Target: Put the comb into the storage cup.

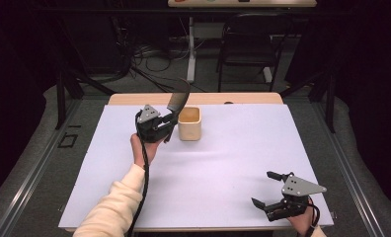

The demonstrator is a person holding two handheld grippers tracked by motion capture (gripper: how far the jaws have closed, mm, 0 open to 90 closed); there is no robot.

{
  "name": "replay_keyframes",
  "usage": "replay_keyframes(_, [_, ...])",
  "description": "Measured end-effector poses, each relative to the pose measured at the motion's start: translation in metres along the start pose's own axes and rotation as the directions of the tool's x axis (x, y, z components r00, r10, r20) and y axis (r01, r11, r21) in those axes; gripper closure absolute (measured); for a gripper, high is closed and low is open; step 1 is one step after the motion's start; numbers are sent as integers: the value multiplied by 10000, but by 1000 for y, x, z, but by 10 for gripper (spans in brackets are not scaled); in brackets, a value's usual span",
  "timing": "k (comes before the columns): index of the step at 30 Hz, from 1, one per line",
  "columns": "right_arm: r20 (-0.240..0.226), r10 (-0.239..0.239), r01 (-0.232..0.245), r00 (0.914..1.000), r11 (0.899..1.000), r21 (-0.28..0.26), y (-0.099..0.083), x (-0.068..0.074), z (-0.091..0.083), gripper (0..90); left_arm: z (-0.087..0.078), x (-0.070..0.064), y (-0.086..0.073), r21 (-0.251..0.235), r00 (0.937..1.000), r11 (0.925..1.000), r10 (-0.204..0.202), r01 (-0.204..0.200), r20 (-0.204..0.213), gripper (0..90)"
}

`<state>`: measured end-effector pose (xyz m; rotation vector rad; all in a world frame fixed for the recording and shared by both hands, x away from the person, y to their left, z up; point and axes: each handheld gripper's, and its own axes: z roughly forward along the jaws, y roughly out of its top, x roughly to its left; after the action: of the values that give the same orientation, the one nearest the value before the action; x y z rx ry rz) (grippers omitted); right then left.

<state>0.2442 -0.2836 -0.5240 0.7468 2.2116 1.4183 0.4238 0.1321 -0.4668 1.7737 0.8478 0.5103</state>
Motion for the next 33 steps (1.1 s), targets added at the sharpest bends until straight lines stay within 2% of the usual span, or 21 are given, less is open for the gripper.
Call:
replay_keyframes(11, [8, 14, -14, 10000, 10000, 11, 0, 0, 0, 8, 6, -2, 5, -92, 9999, 9999, 144, -144, 14, 720])
replay_keyframes(15, [19, 26, -26, 10000, 10000, -11, 0, 0, 0, 8, 8, -2, 5, -34, 9999, 9999, 118, -118, 39, 720])
replay_keyframes(33, [17, 42, -42, 10000, 10000, -34, 0, 0, -1, 8, 13, -1, 16, -326, 9999, 9994, -82, 85, 100, 720])
